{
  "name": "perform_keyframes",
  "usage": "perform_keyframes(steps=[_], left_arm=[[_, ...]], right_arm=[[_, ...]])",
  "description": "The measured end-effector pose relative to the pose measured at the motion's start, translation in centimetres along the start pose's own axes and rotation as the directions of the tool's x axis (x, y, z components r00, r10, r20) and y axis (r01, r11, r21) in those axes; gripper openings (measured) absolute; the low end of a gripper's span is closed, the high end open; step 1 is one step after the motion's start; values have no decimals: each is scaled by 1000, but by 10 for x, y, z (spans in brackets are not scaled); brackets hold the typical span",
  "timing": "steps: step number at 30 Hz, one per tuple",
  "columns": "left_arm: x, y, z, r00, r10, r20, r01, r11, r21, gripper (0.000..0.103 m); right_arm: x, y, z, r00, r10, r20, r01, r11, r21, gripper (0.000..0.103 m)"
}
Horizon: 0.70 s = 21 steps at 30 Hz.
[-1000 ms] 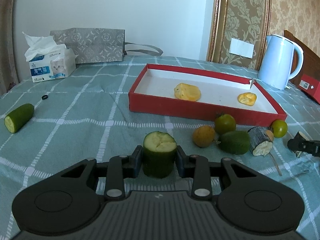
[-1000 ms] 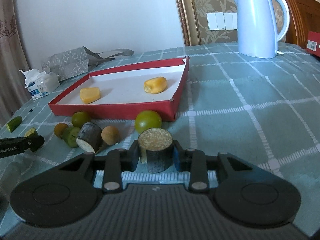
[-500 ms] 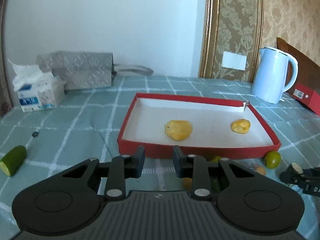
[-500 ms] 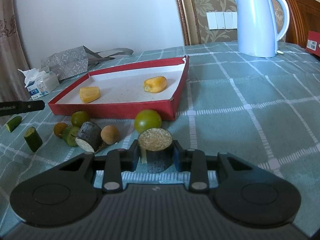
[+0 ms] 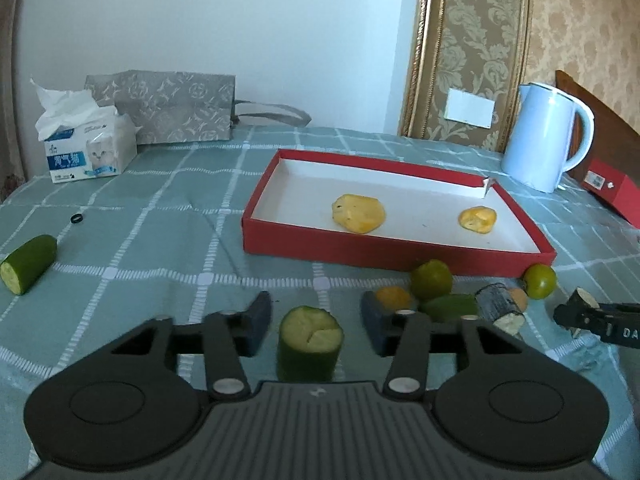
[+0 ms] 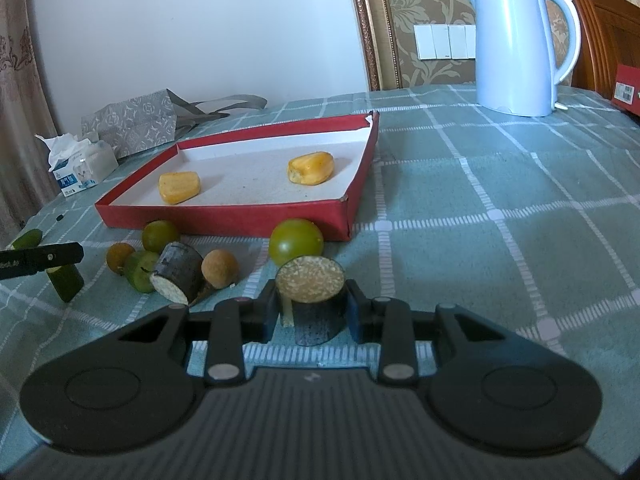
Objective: Organize fruits
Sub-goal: 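Carry the cucumber chunk with the left gripper into the red box and release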
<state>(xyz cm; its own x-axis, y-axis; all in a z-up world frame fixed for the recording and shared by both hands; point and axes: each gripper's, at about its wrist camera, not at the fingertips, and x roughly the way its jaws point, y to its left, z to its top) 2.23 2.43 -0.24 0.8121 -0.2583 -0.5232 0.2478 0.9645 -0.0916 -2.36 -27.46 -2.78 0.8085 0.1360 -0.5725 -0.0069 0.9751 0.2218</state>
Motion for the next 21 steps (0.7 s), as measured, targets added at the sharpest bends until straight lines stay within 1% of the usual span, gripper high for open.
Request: perform_keyframes(steps=[3,6,7,9,11,17,21], left_arm=[[-2,-4,-3,999,38,14,-38,999,18,55],[4,-5,-6,999,47,-16,-47,998,34,55],[7,-5,-8,998,51,-26,-50,998,34,52],[13,-5,-12,998,46,-52,-44,998,37,39],[15,-5,-15,996,66,-55,-64,997,41,33],[13,-6,-13,996,74,-40,-73,997,39,32],[15,-11,4,997,82,-5,-81,995,59,32]], right_arm=[[0,0,0,1000,0,0,0,1000,0,32],[0,1,0,1000,0,0,0,1000,0,32],[0,0,0,1000,-1,0,1,1000,-1,32],[0,1,0,1000,0,0,0,1000,-1,32],[0,0,0,1000,0,0,0,1000,-1,32],[0,1,0,1000,2,-1,-2,1000,-4,34],[1,3,-1,1000,-1,-2,1,1000,-9,34]])
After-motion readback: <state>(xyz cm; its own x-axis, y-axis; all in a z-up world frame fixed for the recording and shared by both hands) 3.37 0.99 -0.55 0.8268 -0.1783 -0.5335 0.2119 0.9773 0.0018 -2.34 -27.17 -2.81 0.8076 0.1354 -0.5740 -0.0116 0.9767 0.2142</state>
